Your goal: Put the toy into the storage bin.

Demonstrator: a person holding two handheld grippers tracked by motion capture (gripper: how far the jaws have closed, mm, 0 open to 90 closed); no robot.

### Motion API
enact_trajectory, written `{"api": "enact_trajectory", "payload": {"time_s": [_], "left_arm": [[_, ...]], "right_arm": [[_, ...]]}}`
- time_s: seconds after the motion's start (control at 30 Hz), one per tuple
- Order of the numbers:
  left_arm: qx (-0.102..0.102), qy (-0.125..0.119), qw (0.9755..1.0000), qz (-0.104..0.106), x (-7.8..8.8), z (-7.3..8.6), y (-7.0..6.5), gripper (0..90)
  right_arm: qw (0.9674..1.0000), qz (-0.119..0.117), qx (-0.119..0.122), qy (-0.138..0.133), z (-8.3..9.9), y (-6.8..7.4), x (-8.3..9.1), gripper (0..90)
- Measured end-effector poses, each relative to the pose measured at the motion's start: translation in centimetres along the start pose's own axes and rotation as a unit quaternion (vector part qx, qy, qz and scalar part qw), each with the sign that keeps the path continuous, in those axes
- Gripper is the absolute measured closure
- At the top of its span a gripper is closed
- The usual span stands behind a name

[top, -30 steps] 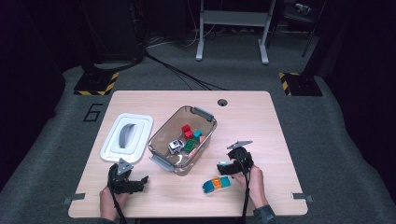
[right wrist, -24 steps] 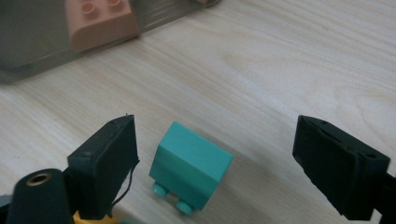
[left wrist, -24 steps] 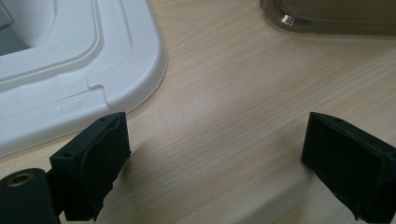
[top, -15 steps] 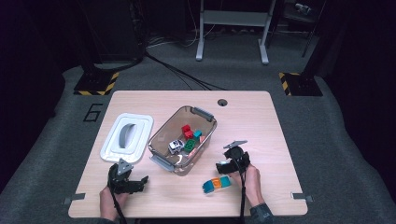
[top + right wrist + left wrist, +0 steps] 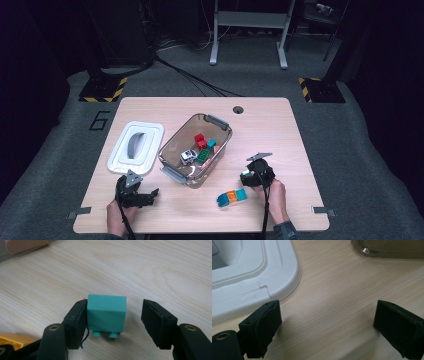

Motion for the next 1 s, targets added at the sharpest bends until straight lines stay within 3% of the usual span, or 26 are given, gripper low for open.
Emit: {"api": "enact_trajectory", "payload": {"time_s": [0.2, 0.33, 1.0], "left_arm": [[0.002, -0.001, 1.0000, 0.000, 0.0, 0.0, 0.0, 7.5], [0.002, -0.001, 1.0000, 0.000, 0.0, 0.0, 0.0, 7.4], [0.002, -0.001, 1.0000, -0.001, 0.0, 0.0, 0.0, 7.5]], "right_arm": [[0.9998, 0.001, 0.019, -0.001, -0.1, 0.4, -0.1, 46.5], [0.9997, 0.001, 0.025, 0.000, -0.3, 0.6, -0.1, 57.9], [0.9992, -0.001, 0.030, -0.025, -2.0, 0.8, 1.7, 58.6]]}}
Point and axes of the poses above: each handheld gripper's, and its own axes: x roughly backward along the jaws, z roughly out of its underside, y roughly to its left, the point moved 5 cm from there along -x, roughly forward along the jaws, and after that the axes turned 3 degrees about -x, right-handed, at the moved point
